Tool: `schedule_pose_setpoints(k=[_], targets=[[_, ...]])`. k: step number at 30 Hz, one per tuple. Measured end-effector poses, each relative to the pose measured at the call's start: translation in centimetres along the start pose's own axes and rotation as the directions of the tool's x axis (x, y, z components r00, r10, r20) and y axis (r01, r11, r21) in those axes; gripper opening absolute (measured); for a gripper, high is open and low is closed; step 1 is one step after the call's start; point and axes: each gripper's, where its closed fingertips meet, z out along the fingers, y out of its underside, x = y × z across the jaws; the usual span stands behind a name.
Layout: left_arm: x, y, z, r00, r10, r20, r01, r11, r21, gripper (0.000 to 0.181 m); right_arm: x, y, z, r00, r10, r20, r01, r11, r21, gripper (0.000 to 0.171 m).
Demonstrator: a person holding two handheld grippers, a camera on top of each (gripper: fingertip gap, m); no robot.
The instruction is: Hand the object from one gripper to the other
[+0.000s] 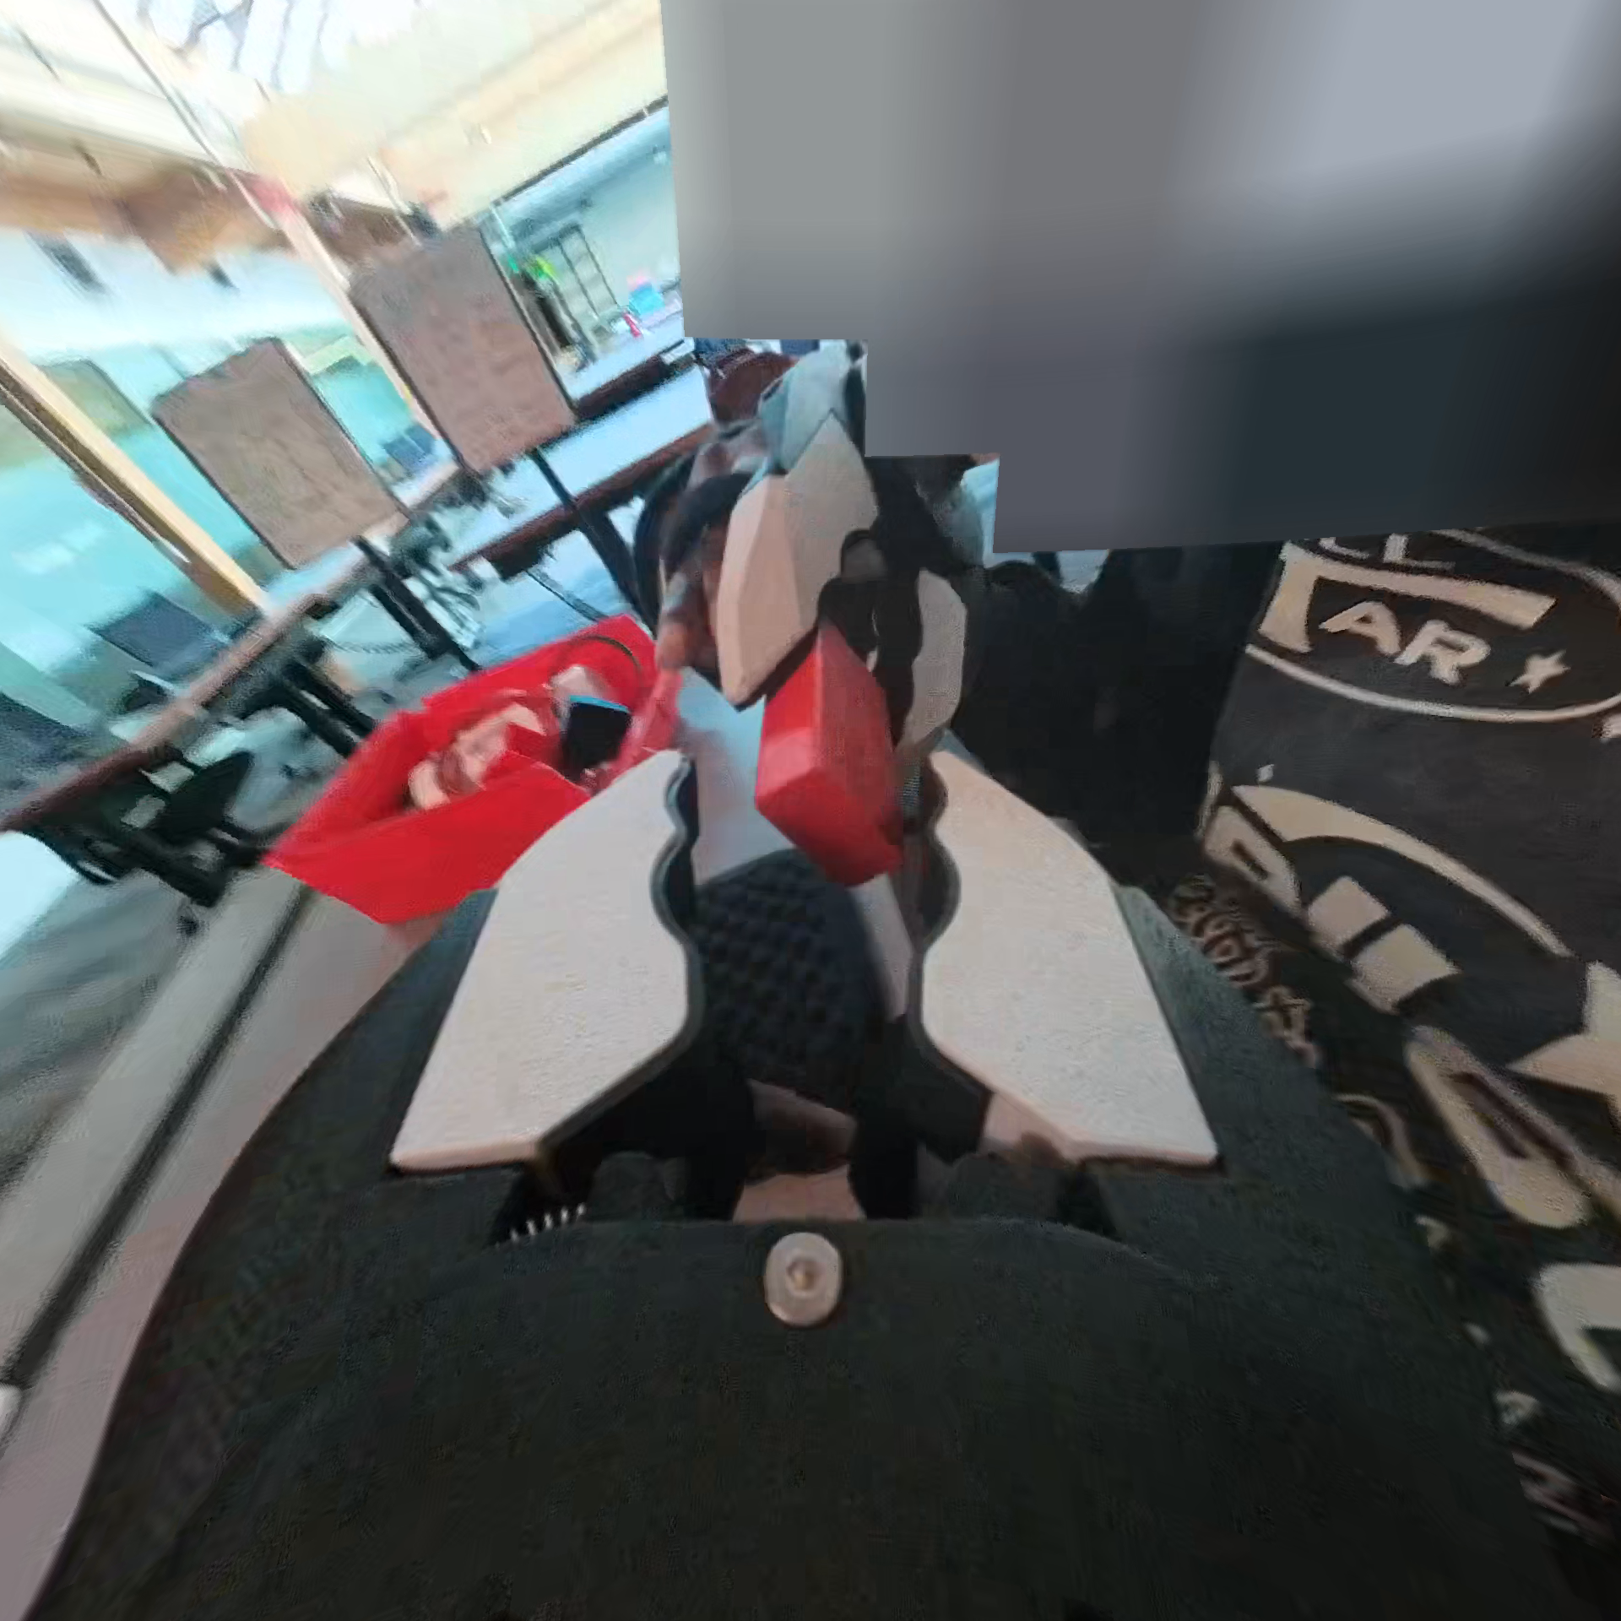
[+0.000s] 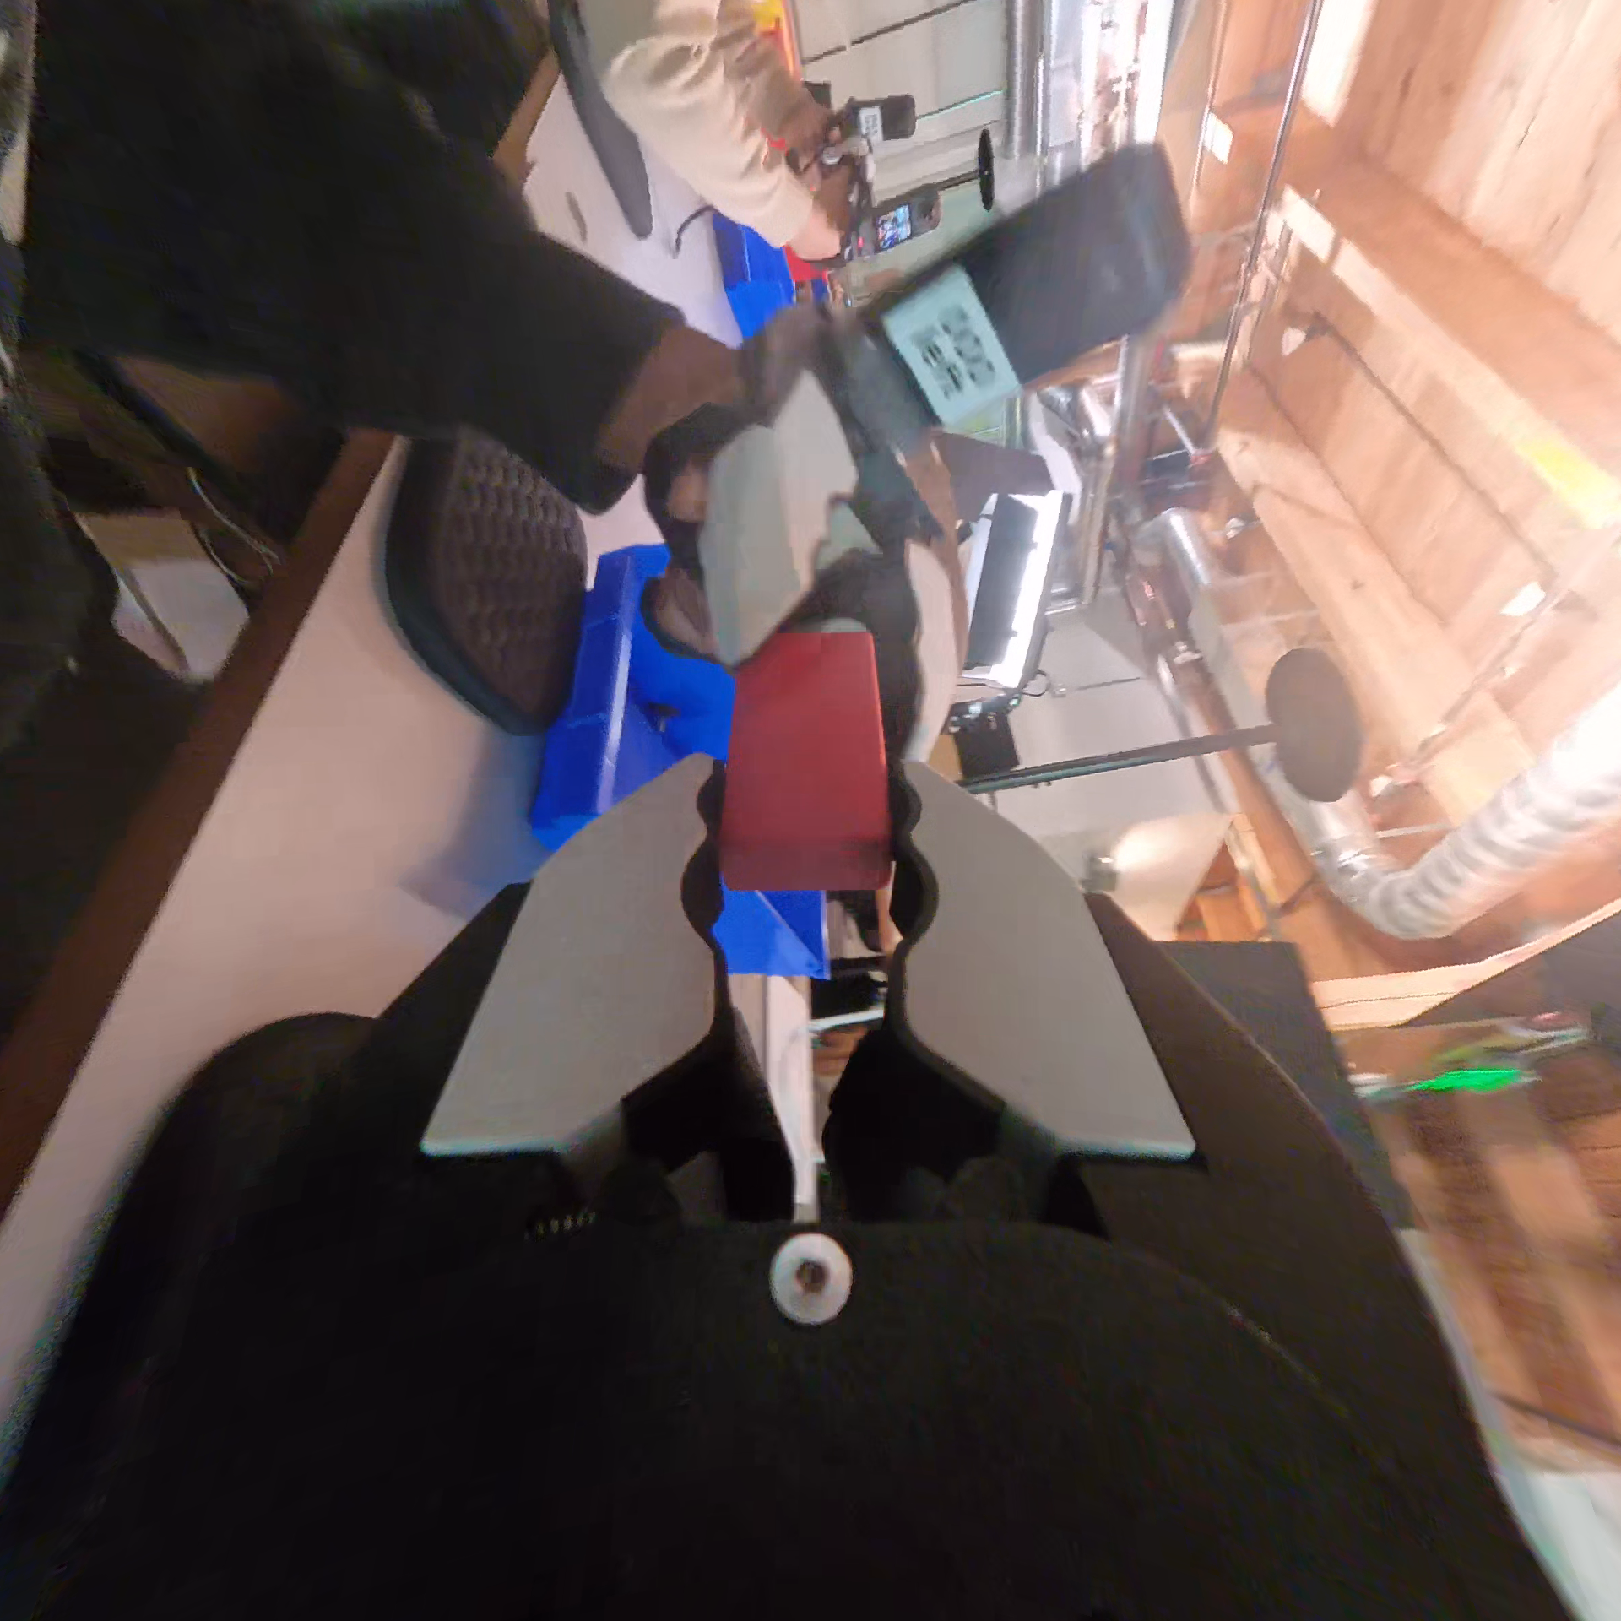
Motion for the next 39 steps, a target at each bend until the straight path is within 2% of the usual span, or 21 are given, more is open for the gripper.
schedule_pose_setpoints(k=[2, 4, 7, 8, 11, 15, 19, 22, 24, 26, 28, 30, 33, 36, 39], targets=[[-0.1, -0.7, -0.2, 0.977, 0.191, 0.094, -0.192, 0.981, 0.006, 0.052, 0.4, 0.1, -0.2, 0.994, 0.106, 0.014, -0.106, 0.994, 0.029, 0.035], [0.0, -1.0, -0.1, 0.944, 0.301, 0.137, -0.299, 0.954, -0.034, 0.052, 0.5, 0.0, -0.3, 0.979, 0.199, 0.04, -0.201, 0.977, 0.064, 0.035], [-0.2, -0.4, 0.4, 0.907, 0.389, 0.159, -0.376, 0.921, -0.106, 0.046, 0.6, -0.3, -0.5, 0.962, 0.263, 0.069, -0.269, 0.958, 0.097, 0.035], [-0.2, -0.3, 0.6, 0.895, 0.415, 0.161, -0.4, 0.909, -0.12, 0.039, 0.6, -0.4, -0.5, 0.957, 0.278, 0.078, -0.285, 0.953, 0.099, 0.035], [-0.1, -0.3, 0.8, 0.887, 0.434, 0.155, -0.42, 0.9, -0.115, 0.036, 0.5, -0.3, -0.6, 0.949, 0.3, 0.093, -0.309, 0.946, 0.097, 0.035], [-0.4, 0.0, 0.7, 0.944, 0.299, 0.138, -0.286, 0.952, -0.107, 0.035, 0.6, 0.2, -0.4, 0.952, 0.297, 0.07, -0.302, 0.95, 0.079, 0.036], [-0.6, -0.4, 0.2, 0.998, -0.023, 0.06, 0.025, 1.0, -0.019, 0.036, 1.9, -0.5, -1.1, 0.988, -0.022, -0.151, 0.037, 0.995, 0.097, 0.05], [-0.5, -0.9, -0.1, 0.976, -0.217, -0.029, 0.218, 0.975, 0.037, 0.035, 1.6, -0.1, -0.6, 0.965, -0.2, -0.171, 0.2, 0.98, -0.015, 0.05], [-0.4, -0.6, 0.0, 0.954, -0.29, -0.071, 0.292, 0.956, 0.021, 0.035, 1.6, -0.1, -0.3, 0.936, -0.288, -0.202, 0.282, 0.958, -0.056, 0.039], [-0.3, -0.3, 0.1, 0.944, -0.317, -0.087, 0.319, 0.948, 0.008, 0.035, 1.4, -0.1, -0.1, 0.934, -0.297, -0.197, 0.291, 0.955, -0.063, 0.019], [-0.6, -0.2, 0.2, 0.943, -0.323, -0.075, 0.325, 0.946, 0.01, 0.035, 1.3, 0.3, 0.0, 0.95, -0.268, -0.16, 0.257, 0.963, -0.085, 0.018], [-0.6, -0.5, 0.2, 0.966, -0.25, -0.064, 0.253, 0.967, 0.042, 0.036, 1.3, 0.4, 0.0, 0.971, -0.194, -0.143, 0.186, 0.98, -0.065, 0.017], [-1.1, -0.6, 0.0, 0.998, 0.0, 0.061, -0.004, 0.998, 0.065, 0.048, 0.9, 0.5, -0.1, 0.998, 0.009, -0.062, -0.01, 1.0, -0.007, 0.017], [-0.8, -0.8, 0.1, 0.952, 0.265, 0.15, -0.269, 0.963, 0.007, 0.048, 0.4, 0.4, -0.1, 0.971, 0.234, 0.05, -0.237, 0.97, 0.051, 0.017], [-0.6, -0.4, 0.6, 0.909, 0.38, 0.172, -0.373, 0.925, -0.072, 0.037, 0.4, 0.2, -0.2, 0.935, 0.34, 0.099, -0.348, 0.934, 0.085, 0.017]])
